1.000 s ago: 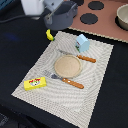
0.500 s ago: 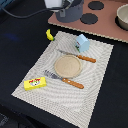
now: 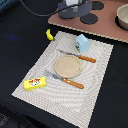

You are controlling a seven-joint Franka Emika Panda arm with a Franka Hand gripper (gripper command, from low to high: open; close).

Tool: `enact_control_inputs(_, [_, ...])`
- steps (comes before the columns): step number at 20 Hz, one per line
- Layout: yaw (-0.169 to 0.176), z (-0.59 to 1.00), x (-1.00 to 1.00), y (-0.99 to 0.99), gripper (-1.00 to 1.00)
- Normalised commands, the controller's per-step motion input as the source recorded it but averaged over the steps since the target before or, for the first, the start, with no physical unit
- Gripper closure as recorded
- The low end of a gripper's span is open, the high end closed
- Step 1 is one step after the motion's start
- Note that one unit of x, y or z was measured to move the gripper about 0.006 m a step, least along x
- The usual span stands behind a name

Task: Interact with the objects in diverse but meaningful ways.

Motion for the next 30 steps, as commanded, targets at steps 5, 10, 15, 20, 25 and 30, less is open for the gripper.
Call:
enact_control_inputs(5, [0.000,0.17,0.69,0.69,1.00])
enact_control_inputs(10, [0.000,0.18,0.72,0.67,1.00])
enact_control_inputs(15, [0.000,0.13,0.65,0.63,1.00])
enact_control_inputs(20, [-0.003,0.05,0.57,0.48,1.00])
enact_control_inputs(25, [-0.003,0.00,0.54,0.39,1.00])
enact_control_inputs(30, [-0.003,0.00,0.53,0.38,1.00])
